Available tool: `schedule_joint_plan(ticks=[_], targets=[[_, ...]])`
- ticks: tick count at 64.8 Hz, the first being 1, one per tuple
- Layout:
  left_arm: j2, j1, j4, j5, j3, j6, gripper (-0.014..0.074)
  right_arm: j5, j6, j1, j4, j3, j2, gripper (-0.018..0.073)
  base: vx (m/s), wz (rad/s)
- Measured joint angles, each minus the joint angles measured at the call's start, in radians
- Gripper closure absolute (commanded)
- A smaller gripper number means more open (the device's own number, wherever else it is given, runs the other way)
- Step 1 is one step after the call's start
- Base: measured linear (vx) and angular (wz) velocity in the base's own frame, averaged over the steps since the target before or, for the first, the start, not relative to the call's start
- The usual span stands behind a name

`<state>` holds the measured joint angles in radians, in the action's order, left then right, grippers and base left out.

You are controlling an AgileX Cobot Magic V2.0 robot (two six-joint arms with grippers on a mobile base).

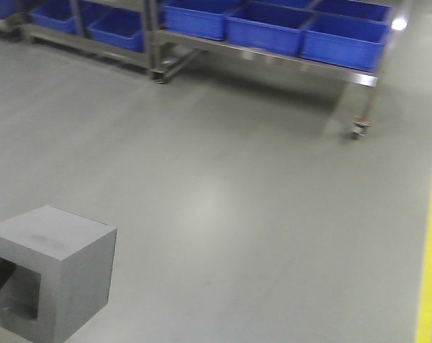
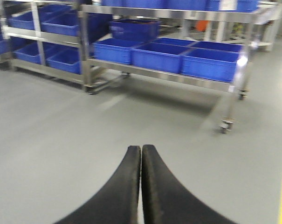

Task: Sort gray base to blue bin
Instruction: 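Drive the base away from the table holding the block in left gripper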

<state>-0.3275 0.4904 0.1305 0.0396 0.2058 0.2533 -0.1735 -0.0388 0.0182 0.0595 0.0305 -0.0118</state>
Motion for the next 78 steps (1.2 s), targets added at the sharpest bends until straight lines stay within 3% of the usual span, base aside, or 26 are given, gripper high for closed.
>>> schedule_joint_plan(ticks=[42, 78], targets=[[0.0, 0.0, 0.0, 0.0, 0.0, -0.001, 0.0602, 0.0, 0.0, 0.0, 0.0, 0.0, 0.0, 0.0568, 0.03, -0.76], [0.0, 0.0, 0.0, 0.0, 0.0, -0.001, 0.0602, 0.0, 0.0, 0.0, 0.0, 0.0, 0.0, 0.0568, 0.18, -0.2]])
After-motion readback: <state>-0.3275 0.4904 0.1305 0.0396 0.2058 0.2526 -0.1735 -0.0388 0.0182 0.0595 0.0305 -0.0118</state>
